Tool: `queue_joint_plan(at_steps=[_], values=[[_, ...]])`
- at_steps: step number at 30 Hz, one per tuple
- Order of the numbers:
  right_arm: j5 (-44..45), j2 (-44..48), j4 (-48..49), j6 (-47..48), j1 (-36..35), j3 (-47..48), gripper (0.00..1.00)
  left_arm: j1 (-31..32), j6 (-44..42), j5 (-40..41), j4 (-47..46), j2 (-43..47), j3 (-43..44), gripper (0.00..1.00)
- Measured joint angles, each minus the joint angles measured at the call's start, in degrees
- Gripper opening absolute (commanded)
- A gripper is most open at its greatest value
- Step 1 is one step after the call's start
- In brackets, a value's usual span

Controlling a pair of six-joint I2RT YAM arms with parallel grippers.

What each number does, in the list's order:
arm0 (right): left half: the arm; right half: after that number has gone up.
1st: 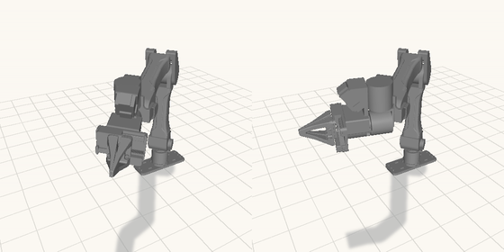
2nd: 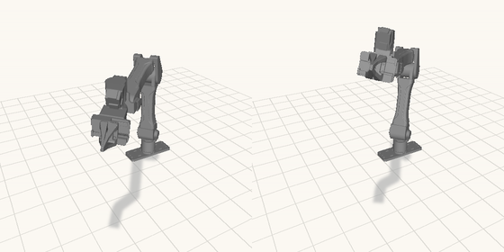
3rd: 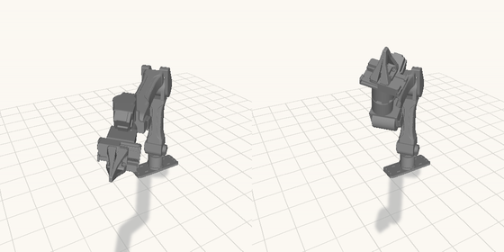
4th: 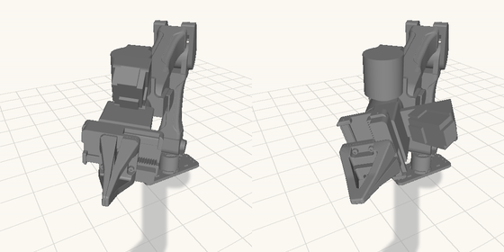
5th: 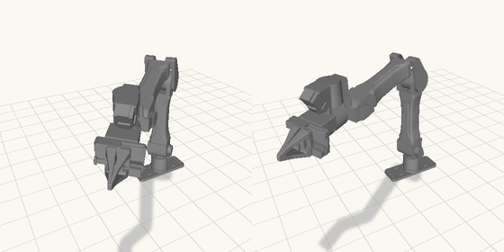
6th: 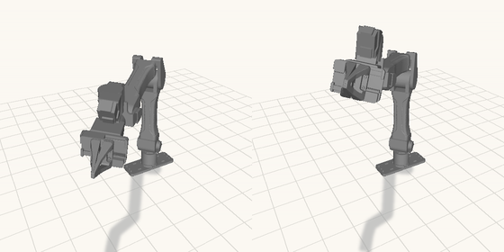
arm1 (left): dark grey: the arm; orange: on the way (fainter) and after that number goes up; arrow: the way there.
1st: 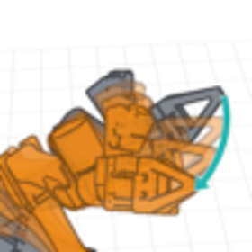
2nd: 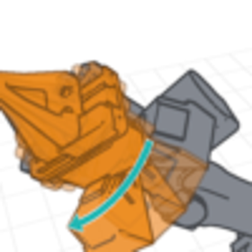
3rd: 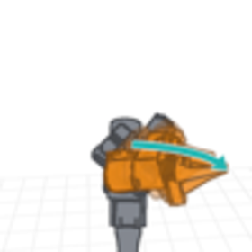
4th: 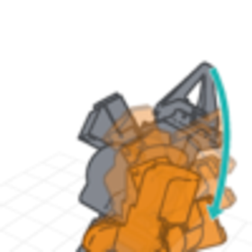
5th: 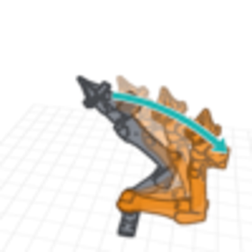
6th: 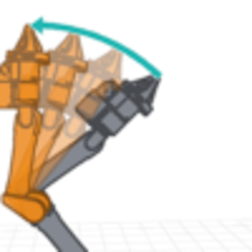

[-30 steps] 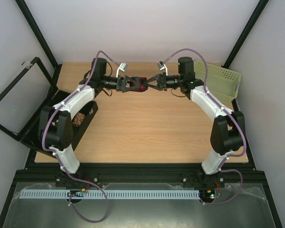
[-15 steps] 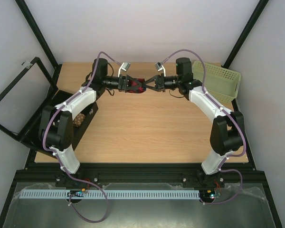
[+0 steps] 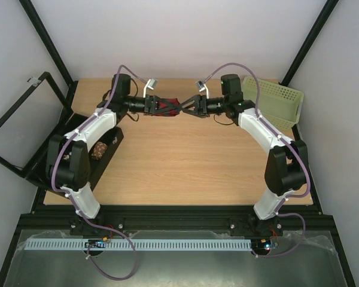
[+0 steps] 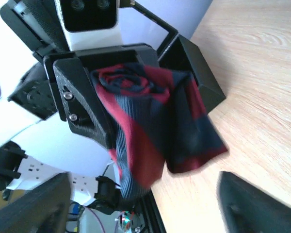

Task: Roll the ties
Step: Pass from the right arm to the left, then place the tie in the storage box.

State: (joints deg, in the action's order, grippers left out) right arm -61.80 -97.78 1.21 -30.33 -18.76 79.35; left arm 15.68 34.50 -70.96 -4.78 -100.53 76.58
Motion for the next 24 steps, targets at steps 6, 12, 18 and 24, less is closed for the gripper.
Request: queue_joint_plan(at_steps=[6,12,18,24], values=[[5.0,0.7,-8.0,9.2,1.1,1.5,0.99,-4.2,-18.1,6.5,18.1,2.6,2.4,0.02],[14.9,1.4,-17.2,17.5,2.9,5.6,0.99,-9.8,-39.7,16.1,39.1,5.9,6.7,0.02],[17.8,1.4,-25.3,24.4,5.6,7.5,0.99,-19.3,-57.8,24.8,58.1,4.6,15.5,0.02],[18.4,1.4,-29.3,27.1,7.9,7.7,0.99,-28.9,-69.0,39.4,69.5,0.7,21.4,0.04]])
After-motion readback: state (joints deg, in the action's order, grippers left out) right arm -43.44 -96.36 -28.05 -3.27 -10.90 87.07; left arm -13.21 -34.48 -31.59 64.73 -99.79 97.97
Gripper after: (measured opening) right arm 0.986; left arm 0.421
